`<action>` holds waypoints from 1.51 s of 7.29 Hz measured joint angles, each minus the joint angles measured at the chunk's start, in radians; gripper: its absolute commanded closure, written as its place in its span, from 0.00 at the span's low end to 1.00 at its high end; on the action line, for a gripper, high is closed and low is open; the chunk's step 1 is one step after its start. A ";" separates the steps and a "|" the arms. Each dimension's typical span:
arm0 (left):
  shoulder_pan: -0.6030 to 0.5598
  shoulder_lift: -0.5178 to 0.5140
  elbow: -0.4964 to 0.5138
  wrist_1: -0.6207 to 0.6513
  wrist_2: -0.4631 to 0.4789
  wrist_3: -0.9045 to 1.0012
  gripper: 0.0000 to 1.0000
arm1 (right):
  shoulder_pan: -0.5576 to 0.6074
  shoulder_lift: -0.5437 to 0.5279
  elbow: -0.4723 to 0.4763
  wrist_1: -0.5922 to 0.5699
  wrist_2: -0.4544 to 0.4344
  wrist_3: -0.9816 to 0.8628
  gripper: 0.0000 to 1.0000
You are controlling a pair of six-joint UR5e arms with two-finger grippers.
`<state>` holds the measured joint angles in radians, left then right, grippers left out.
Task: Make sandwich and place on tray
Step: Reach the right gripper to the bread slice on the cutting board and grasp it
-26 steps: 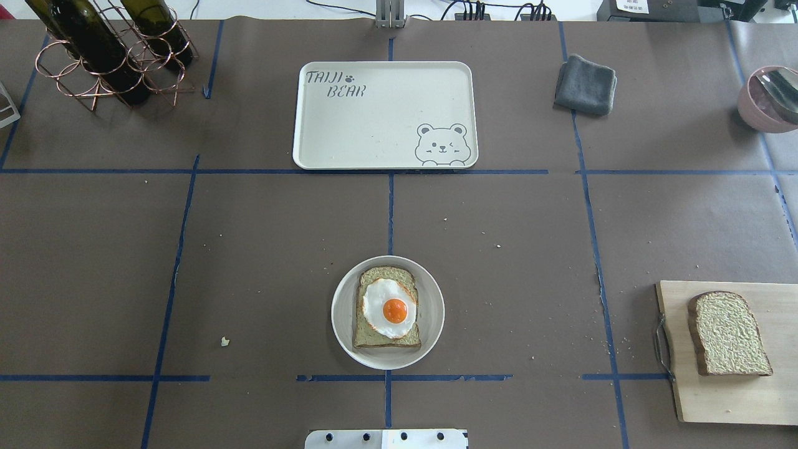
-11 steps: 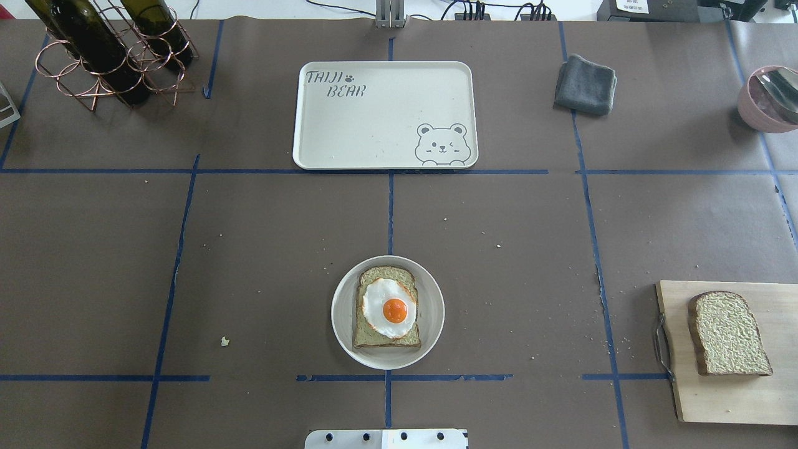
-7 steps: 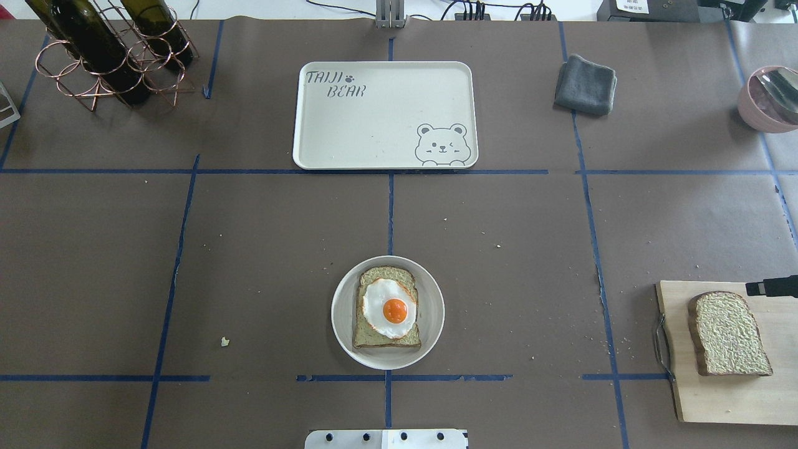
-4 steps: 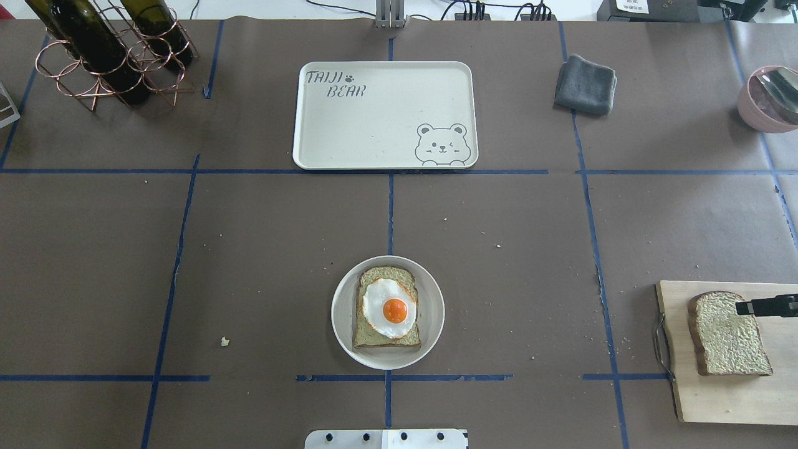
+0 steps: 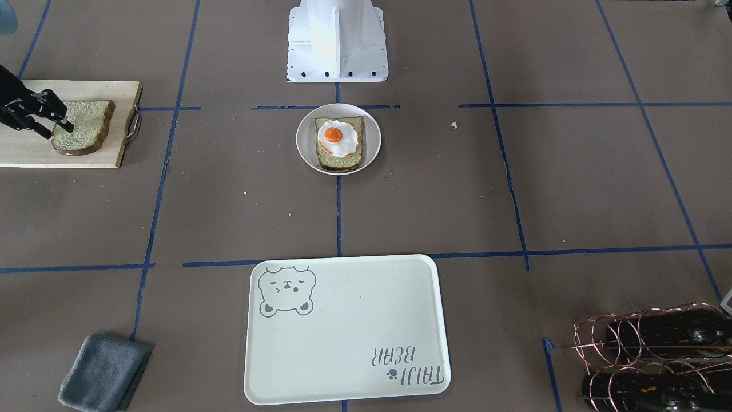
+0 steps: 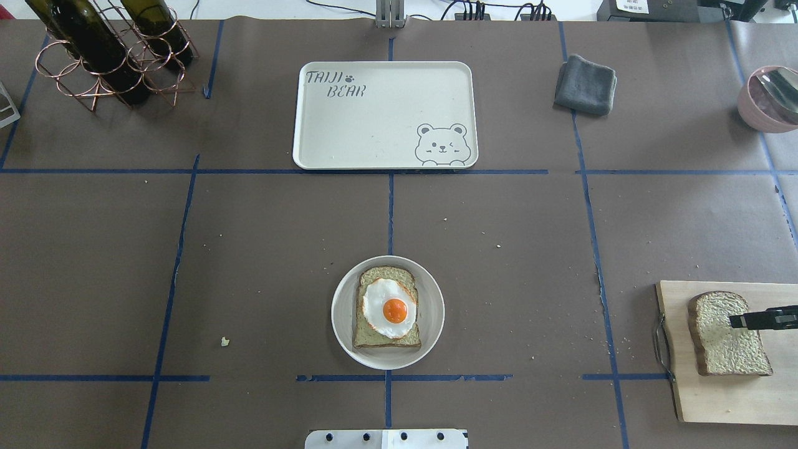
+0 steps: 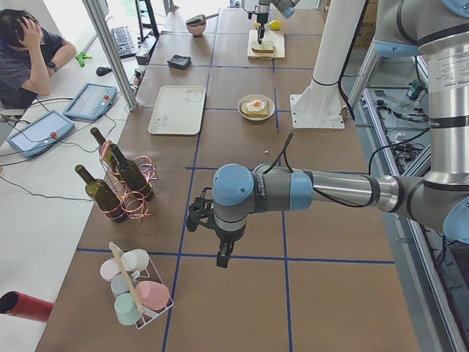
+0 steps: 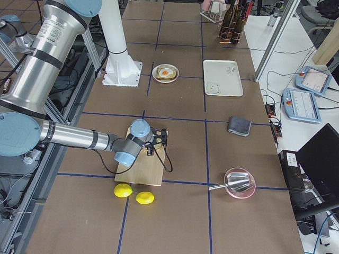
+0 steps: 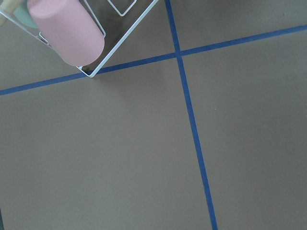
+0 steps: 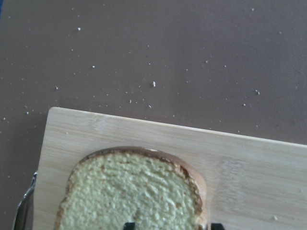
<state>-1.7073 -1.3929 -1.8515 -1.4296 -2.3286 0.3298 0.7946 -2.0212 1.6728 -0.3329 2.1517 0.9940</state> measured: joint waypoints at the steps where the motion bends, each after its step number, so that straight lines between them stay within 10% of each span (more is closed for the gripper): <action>1: 0.000 0.000 0.000 0.000 0.000 0.000 0.00 | -0.004 -0.002 -0.001 0.000 -0.001 0.000 1.00; 11: 0.000 0.000 -0.009 0.000 0.000 0.000 0.00 | 0.021 0.037 0.133 0.082 0.123 0.092 1.00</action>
<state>-1.7073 -1.3931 -1.8604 -1.4297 -2.3286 0.3298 0.8159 -1.9840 1.8063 -0.2510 2.2746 1.0863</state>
